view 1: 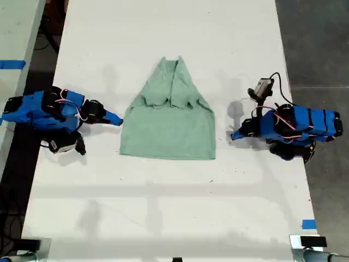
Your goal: Fold t shirt
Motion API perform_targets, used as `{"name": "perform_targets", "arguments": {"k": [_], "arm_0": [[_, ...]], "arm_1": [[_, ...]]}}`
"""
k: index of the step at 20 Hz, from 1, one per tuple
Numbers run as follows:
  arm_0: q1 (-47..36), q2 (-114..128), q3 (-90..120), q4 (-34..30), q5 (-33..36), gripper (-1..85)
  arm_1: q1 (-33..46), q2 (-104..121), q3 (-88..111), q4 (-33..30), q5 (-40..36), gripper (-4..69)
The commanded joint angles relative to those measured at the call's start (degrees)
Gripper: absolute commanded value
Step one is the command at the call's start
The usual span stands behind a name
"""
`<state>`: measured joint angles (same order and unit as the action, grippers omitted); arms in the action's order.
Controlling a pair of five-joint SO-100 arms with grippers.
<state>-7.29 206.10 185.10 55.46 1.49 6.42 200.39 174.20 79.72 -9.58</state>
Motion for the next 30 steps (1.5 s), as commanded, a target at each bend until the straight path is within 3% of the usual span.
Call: {"name": "perform_targets", "arguments": {"k": [1,9,14,15,16,17,19,27,29,30], "arm_0": [[2.72,0.44,-0.62,5.36,-6.68,11.2],[2.72,0.44,-0.62,5.36,-6.68,11.2],[2.72,0.44,-0.62,5.36,-6.68,11.2],[2.72,0.44,-0.62,5.36,-6.68,11.2],[2.72,0.44,-0.62,5.36,-6.68,11.2],[2.72,0.44,-0.62,5.36,-6.68,11.2],[2.72,0.44,-0.62,5.36,-6.68,11.2],[2.72,0.44,-0.62,5.36,-6.68,11.2],[2.72,0.44,-0.62,5.36,-6.68,11.2],[2.72,0.44,-0.62,5.36,-6.68,11.2]], "arm_1": [[0.88,0.26,2.37,-0.26,3.52,1.1],[3.34,-4.13,-5.19,2.11,6.06,1.1],[8.35,-49.75,-41.75,3.52,1.32,0.7],[8.61,-56.78,-47.37,2.72,-0.18,2.2],[8.79,-63.19,-52.29,2.02,-1.41,14.0],[9.14,-69.61,-56.69,1.41,-2.81,21.3],[9.93,-81.12,-62.75,-0.79,-4.48,24.7],[10.55,-98.70,-60.91,-11.69,-4.66,17.3],[10.46,-98.88,-59.15,-12.66,-4.04,10.3],[10.63,-99.05,-58.54,-13.10,-4.04,3.0]]}}
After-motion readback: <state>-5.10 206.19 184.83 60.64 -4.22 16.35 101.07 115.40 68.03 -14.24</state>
